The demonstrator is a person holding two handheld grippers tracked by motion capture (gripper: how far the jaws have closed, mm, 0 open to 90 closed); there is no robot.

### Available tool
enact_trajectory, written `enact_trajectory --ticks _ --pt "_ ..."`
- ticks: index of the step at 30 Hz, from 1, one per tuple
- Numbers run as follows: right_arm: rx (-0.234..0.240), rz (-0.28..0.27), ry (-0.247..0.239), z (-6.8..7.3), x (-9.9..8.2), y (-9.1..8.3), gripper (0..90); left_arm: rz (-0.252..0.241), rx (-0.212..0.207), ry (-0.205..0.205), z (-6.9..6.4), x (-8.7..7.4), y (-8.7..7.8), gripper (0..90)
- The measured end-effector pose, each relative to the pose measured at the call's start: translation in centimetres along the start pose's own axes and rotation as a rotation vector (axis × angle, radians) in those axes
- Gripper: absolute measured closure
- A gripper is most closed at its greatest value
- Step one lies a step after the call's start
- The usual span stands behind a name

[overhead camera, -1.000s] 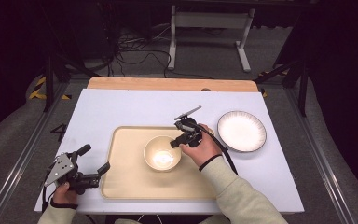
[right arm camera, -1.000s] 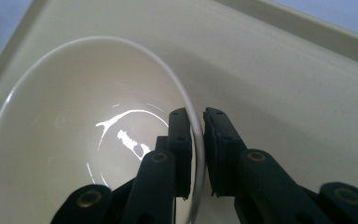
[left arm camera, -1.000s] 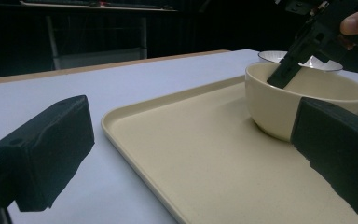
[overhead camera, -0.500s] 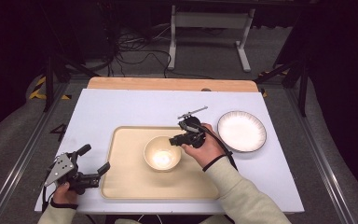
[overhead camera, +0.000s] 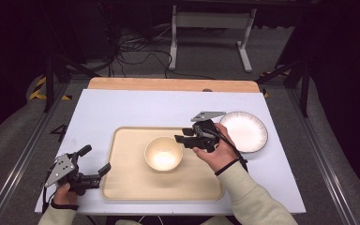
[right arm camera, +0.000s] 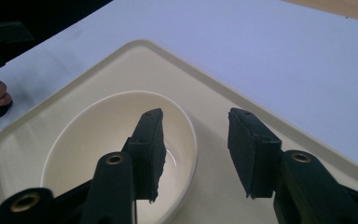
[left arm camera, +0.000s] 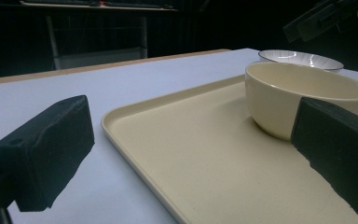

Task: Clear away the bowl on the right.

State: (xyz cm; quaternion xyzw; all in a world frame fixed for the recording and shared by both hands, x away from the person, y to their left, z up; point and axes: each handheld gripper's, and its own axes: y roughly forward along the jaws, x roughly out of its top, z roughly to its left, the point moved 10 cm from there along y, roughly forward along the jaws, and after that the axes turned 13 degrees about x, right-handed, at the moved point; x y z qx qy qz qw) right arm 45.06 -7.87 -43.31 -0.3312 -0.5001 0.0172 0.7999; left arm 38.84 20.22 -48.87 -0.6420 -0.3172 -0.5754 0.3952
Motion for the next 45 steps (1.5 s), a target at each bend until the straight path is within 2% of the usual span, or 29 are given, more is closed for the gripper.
enact_trajectory --ticks 1,2,5,6,7,11,12,14,16,19,23,26,30,35,39,40,45 --pt "0.000 0.000 0.000 0.0 0.0 0.0 53.8 0.000 0.000 0.000 0.0 0.0 0.0 0.2" --pt "0.001 -0.025 -0.029 0.0 0.1 -0.4 52.5 0.000 0.000 -0.001 0.0 0.0 0.0 0.3" --pt "0.003 -0.053 -0.042 0.0 0.1 -0.8 51.7 0.000 0.000 0.000 0.0 0.0 0.0 0.2" --pt "0.006 -0.088 -0.049 0.0 0.2 -1.1 51.5 0.000 0.000 0.000 0.0 0.0 0.0 0.2" --pt "0.011 -0.169 -0.070 0.1 0.4 -1.6 50.4 0.000 0.000 0.000 0.0 0.0 0.0 0.3" --pt "0.021 -0.175 -0.082 0.1 -0.1 -2.2 49.8 0.000 0.000 0.000 0.0 0.0 0.0 0.3" --pt "0.023 -0.184 -0.109 0.1 -0.3 -2.7 47.7 0.000 0.000 0.001 0.0 0.0 0.0 0.2" --pt "0.027 -0.190 -0.115 0.1 -0.3 -2.9 46.7 0.000 0.000 0.001 0.0 0.0 0.0 0.3" --pt "0.034 -0.209 -0.139 0.2 -0.5 -3.5 42.3 0.000 0.000 0.002 0.0 0.0 0.0 0.2" --pt "0.039 -0.243 -0.149 0.1 -0.7 -4.3 37.9 0.000 0.000 0.001 0.0 0.0 0.0 0.3" --pt "0.031 -0.273 -0.184 0.0 -0.9 -5.2 35.4 0.001 0.001 0.002 0.0 0.0 0.0 0.2" --pt "0.038 -0.303 -0.195 0.0 -1.0 -5.9 35.1 0.001 0.001 0.001 0.0 0.0 0.0 0.3" --pt "0.051 -0.345 -0.202 0.0 -1.2 -6.6 29.7 0.002 0.000 0.000 0.0 0.0 0.0 0.3" --pt "0.045 -0.377 -0.232 -0.3 -1.7 -7.7 28.2 0.002 0.000 -0.001 0.0 0.0 0.0 0.3" --pt "0.043 -0.395 -0.236 -0.6 -2.0 -8.4 28.2 0.003 0.001 -0.002 0.0 0.0 0.0 0.2" --pt "0.029 -0.397 -0.245 -0.9 -2.2 -8.8 28.2 0.003 0.000 -0.002 0.0 0.0 0.0 0.3" --pt "0.018 -0.413 -0.248 -1.4 -2.6 -9.2 28.2 0.003 0.000 -0.002 0.0 0.0 0.0 0.2"
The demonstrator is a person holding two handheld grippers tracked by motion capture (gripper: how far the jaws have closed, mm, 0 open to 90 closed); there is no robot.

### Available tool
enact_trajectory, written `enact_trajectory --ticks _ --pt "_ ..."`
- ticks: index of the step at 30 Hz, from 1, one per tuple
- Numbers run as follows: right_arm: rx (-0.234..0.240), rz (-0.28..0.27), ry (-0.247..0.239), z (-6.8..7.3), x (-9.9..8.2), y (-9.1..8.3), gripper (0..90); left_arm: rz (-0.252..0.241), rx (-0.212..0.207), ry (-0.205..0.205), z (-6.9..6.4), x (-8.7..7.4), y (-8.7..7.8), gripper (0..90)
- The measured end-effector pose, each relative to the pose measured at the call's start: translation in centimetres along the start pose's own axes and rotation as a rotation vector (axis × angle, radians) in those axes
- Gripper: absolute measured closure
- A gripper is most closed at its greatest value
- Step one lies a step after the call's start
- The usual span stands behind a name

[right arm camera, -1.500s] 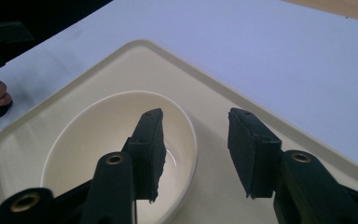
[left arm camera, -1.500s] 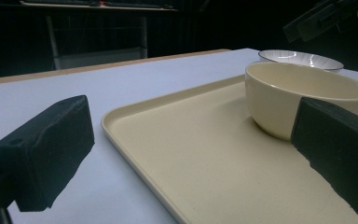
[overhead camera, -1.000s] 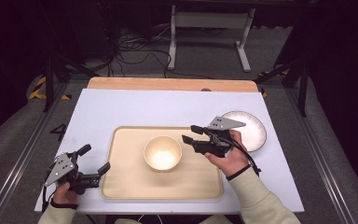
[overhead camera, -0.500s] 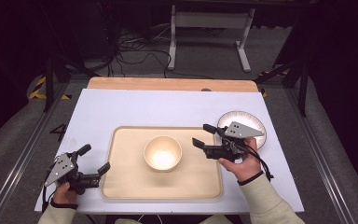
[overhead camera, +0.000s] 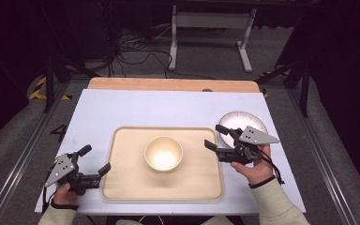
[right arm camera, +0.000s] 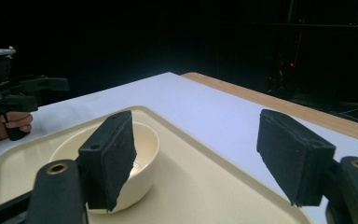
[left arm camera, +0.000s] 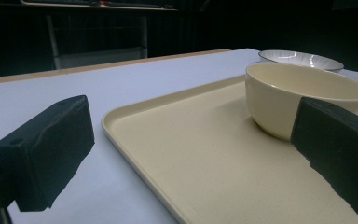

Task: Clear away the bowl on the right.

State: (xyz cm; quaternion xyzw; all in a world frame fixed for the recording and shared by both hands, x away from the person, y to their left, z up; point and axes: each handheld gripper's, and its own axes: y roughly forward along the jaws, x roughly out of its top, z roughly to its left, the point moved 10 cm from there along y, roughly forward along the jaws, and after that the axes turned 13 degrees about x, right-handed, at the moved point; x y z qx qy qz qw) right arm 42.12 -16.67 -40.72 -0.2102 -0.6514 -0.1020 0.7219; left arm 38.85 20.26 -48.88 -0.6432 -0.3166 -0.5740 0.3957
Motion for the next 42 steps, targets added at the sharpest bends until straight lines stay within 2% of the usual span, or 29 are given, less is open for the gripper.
enact_trajectory --ticks 1,3,5,7,8,14,17,22,28,31,33,40,42 --pt "-0.004 -0.020 0.007 -0.3 -0.3 -0.2 28.3 0.000 0.000 0.000 0.0 0.0 0.0 0.2" --pt "-0.005 -0.024 0.005 -0.4 -0.5 -0.2 28.3 0.000 0.000 0.000 0.0 0.0 0.0 0.2" --pt "0.001 -0.016 -0.032 -0.6 -1.0 -0.3 27.8 0.000 -0.001 0.000 0.0 0.0 0.0 0.3" --pt "-0.064 -0.030 -0.079 -1.1 -1.5 -0.3 25.6 0.000 0.000 -0.001 0.0 0.0 0.0 0.2" --pt "-0.070 -0.021 -0.092 -1.3 -1.9 -0.3 25.0 0.000 0.000 0.000 0.0 0.0 0.0 0.3" --pt "-0.073 -0.047 -0.088 -1.5 -3.0 -0.8 23.9 0.000 0.000 -0.001 0.0 0.0 0.0 0.3" --pt "-0.092 -0.036 -0.093 -1.7 -3.8 -0.9 22.6 0.000 -0.001 0.001 0.0 0.0 0.0 0.2" --pt "-0.084 0.005 -0.088 -1.7 -5.4 -0.5 22.4 0.001 0.000 0.001 0.0 0.0 0.0 0.3" --pt "-0.087 0.006 -0.088 -1.6 -5.9 -0.6 20.5 0.000 0.000 0.000 0.0 0.0 0.0 0.2" --pt "-0.086 0.027 -0.075 -1.7 -7.0 -0.8 18.8 0.000 -0.001 0.000 0.0 0.0 0.0 0.3" --pt "-0.089 0.016 -0.074 -1.7 -7.1 -1.0 16.4 0.001 0.000 -0.001 0.0 0.0 0.0 0.3" --pt "-0.060 0.028 -0.135 -0.9 -7.2 -0.8 12.8 -0.001 0.001 0.001 0.0 0.0 0.0 0.2" --pt "-0.049 0.017 -0.151 -0.7 -7.1 -0.9 10.1 -0.003 0.002 0.000 0.0 0.0 0.0 0.2"
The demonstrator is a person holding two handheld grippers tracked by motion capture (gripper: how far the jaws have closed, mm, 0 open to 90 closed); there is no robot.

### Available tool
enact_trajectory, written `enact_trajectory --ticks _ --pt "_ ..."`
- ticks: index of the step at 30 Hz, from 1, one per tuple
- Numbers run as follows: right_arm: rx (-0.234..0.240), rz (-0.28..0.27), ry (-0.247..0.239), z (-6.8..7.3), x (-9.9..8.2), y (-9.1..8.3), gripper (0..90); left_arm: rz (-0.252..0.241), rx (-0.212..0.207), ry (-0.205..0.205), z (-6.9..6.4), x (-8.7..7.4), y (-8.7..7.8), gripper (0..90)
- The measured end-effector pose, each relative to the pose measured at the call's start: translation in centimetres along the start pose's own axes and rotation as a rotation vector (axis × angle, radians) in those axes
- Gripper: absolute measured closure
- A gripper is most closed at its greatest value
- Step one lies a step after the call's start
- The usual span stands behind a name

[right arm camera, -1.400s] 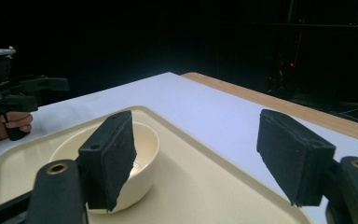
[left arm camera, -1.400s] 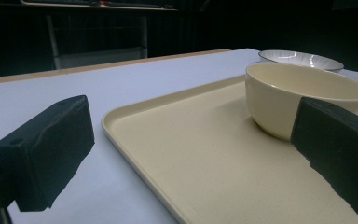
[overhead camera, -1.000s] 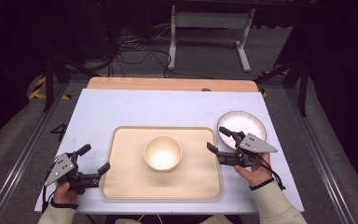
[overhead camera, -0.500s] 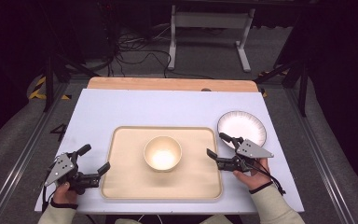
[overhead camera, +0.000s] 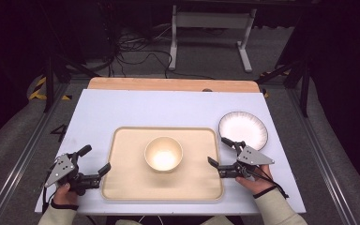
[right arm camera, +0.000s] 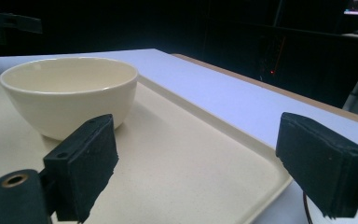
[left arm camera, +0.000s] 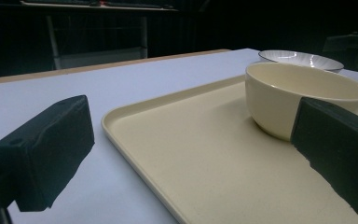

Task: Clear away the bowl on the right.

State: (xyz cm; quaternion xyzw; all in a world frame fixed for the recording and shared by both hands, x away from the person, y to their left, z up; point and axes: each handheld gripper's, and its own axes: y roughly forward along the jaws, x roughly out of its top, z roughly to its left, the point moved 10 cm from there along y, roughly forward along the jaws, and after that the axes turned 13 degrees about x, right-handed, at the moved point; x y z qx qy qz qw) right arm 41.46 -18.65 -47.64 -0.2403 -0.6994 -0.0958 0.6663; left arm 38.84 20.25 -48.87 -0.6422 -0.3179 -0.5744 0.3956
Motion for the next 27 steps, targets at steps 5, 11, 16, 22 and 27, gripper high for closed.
enact_trajectory --ticks 5,11,16,22,27 --pt "-0.037 -0.079 0.023 -0.4 0.4 -0.8 3.9 0.000 0.000 0.000 0.0 0.0 0.0 0.2" --pt "-0.080 -0.150 0.060 -1.0 0.7 -1.7 0.1 0.003 -0.001 0.000 0.0 0.0 0.0 0.2" --pt "-0.074 -0.138 0.046 -0.8 0.6 -1.5 0.6 0.002 -0.001 -0.001 0.0 0.0 0.0 0.2" --pt "-0.074 -0.142 0.050 -0.9 0.6 -1.5 0.8 0.003 -0.003 0.000 0.0 0.0 0.0 0.2" --pt "-0.073 -0.144 0.056 -0.9 0.6 -1.6 2.1 0.002 -0.003 -0.001 0.0 0.0 0.0 0.2"
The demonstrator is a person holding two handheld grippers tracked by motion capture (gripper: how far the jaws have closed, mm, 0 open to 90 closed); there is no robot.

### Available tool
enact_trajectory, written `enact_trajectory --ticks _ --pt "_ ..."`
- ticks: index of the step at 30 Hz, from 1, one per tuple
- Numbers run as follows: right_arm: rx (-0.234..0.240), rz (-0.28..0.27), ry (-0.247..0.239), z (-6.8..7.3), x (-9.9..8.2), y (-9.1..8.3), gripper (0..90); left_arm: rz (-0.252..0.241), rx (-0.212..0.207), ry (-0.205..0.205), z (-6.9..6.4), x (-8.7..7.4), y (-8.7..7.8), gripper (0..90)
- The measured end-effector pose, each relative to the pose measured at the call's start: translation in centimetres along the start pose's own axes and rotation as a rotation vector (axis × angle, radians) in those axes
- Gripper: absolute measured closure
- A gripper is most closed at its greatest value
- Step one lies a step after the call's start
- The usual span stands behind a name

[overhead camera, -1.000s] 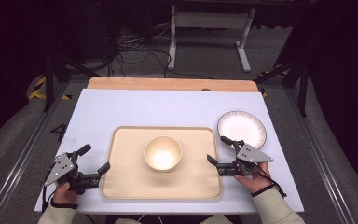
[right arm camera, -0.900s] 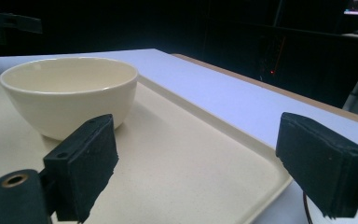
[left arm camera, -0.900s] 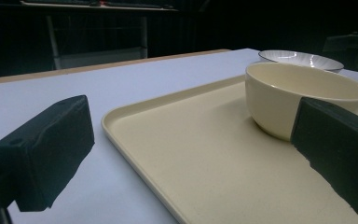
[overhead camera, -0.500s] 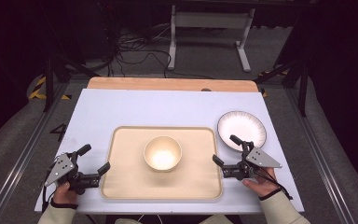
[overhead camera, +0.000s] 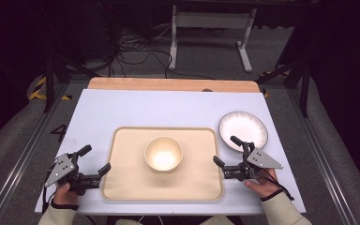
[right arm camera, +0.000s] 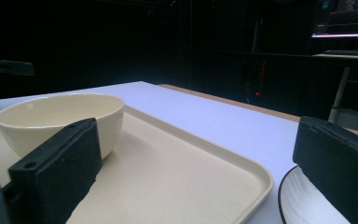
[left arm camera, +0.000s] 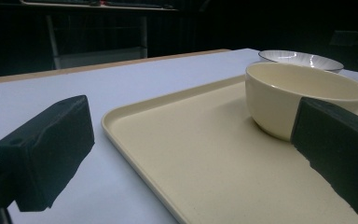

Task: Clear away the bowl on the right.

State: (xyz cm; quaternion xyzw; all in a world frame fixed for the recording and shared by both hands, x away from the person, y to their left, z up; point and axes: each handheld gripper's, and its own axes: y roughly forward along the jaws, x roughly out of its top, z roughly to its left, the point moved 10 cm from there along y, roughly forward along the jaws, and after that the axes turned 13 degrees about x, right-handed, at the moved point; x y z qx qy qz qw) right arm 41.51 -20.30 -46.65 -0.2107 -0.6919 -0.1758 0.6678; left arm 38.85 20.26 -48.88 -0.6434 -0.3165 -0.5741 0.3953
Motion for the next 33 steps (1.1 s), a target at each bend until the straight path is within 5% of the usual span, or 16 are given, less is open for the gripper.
enact_trajectory --ticks 33 --pt "0.004 -0.006 -0.002 0.07 0.04 -0.03 2.5 0.001 -0.001 0.001 0.02 -0.01 0.00 0.2"
